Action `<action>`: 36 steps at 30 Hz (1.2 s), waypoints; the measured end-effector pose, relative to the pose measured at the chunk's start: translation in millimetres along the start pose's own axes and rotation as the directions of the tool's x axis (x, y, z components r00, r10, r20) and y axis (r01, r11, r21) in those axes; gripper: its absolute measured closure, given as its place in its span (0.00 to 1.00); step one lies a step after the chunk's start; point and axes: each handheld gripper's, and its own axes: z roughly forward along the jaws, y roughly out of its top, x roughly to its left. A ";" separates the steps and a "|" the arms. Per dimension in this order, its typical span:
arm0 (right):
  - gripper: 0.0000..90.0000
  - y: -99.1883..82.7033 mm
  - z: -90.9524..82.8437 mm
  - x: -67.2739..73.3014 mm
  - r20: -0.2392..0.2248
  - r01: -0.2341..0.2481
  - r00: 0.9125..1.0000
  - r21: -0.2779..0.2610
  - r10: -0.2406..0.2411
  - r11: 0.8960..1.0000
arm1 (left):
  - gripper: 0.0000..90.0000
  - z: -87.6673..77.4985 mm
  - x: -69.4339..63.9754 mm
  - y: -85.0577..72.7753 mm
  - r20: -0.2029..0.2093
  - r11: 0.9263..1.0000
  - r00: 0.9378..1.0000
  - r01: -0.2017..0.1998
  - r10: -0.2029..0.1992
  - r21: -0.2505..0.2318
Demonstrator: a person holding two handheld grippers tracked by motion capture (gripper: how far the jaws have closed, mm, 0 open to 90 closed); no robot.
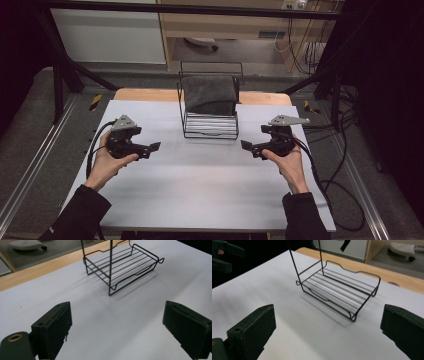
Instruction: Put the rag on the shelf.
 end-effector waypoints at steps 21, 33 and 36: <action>0.01 -102.3 1.4 -21.5 -0.043 -0.062 0.997 0.108 0.067 0.992 | 0.09 -0.5 7.8 -106.6 -0.009 0.997 0.999 0.045 -0.044 0.065; 0.01 -145.6 -21.6 -32.4 -0.044 -0.061 0.997 0.116 0.067 0.991 | 0.05 -9.1 10.4 -130.5 0.010 0.996 1.000 0.019 -0.020 0.090; 0.01 -147.7 -25.6 -33.8 -0.043 -0.068 0.996 0.109 0.073 0.992 | 0.05 -10.0 10.0 -133.0 0.007 0.996 1.000 0.013 -0.013 0.093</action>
